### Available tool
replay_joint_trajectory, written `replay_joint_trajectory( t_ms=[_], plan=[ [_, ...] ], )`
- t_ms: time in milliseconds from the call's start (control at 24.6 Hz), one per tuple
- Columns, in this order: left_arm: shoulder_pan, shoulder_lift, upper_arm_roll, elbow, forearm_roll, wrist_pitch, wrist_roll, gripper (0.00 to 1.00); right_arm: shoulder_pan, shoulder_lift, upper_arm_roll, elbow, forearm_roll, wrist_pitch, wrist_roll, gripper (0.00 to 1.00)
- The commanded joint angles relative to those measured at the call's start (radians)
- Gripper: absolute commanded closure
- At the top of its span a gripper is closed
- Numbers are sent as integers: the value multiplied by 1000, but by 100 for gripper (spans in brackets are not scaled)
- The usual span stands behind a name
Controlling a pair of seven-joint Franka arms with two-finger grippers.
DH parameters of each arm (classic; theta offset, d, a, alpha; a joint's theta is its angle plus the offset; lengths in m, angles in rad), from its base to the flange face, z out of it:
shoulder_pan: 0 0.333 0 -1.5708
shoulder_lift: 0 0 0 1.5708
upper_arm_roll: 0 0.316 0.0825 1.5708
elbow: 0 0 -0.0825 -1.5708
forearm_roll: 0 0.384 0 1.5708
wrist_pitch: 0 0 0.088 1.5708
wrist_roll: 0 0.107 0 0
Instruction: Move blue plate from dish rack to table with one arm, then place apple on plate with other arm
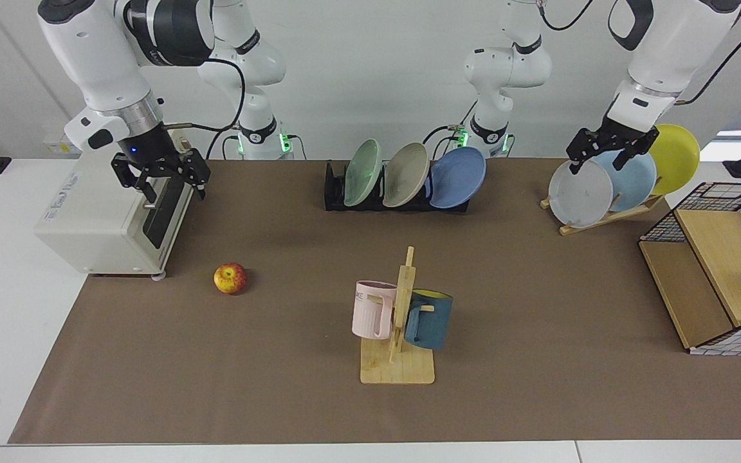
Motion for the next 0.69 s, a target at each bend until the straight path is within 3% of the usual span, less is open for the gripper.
replay_joint_trajectory(
  t_ms=[0, 650],
  plan=[
    [-12, -12, 5, -9, 12, -16, 1, 0, -11, -8, 10, -7, -3, -3, 18, 0],
    [-12, -13, -4, -17, 5, -14, -14, 0, -11, -8, 10, -7, -3, -3, 18, 0]
  ],
)
